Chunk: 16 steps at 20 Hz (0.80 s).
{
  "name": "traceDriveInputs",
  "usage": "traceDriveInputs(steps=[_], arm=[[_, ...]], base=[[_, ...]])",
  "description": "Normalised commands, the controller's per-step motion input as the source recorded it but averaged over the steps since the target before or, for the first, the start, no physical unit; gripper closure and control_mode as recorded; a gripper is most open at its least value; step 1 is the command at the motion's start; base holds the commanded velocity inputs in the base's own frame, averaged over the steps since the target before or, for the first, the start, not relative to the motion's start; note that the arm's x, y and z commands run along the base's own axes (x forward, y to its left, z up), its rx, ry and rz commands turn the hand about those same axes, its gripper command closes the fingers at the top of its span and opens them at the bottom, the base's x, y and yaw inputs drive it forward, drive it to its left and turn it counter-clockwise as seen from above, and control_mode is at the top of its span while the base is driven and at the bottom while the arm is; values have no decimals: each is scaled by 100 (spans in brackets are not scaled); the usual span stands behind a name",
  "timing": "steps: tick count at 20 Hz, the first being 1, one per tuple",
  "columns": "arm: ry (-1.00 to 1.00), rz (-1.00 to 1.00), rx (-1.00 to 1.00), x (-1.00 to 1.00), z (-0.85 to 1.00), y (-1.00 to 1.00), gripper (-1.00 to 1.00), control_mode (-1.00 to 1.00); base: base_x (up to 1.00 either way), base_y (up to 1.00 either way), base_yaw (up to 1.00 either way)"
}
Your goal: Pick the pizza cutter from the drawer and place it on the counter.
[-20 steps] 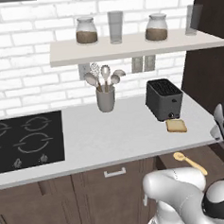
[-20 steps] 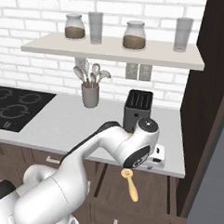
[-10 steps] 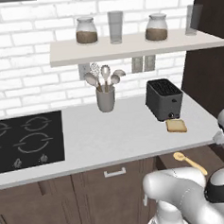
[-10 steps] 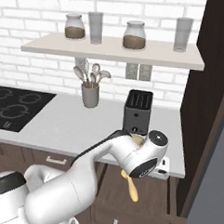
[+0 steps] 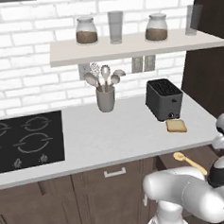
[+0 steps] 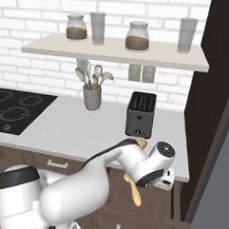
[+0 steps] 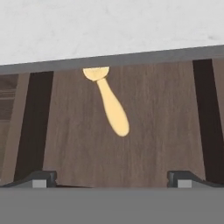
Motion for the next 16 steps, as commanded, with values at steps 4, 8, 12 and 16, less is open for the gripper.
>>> traceDriveInputs(steps=[4,8,12,16], arm=[[0,0,2,17,-38,0,-100,-100],[0,0,0,7,-32,0,-100,-100],[0,0,0,1,-29,0,-100,-100],[0,0,0,0,-23,0,-100,-100]], base=[[0,0,0],[0,0,0],[0,0,0],[0,0,0]])
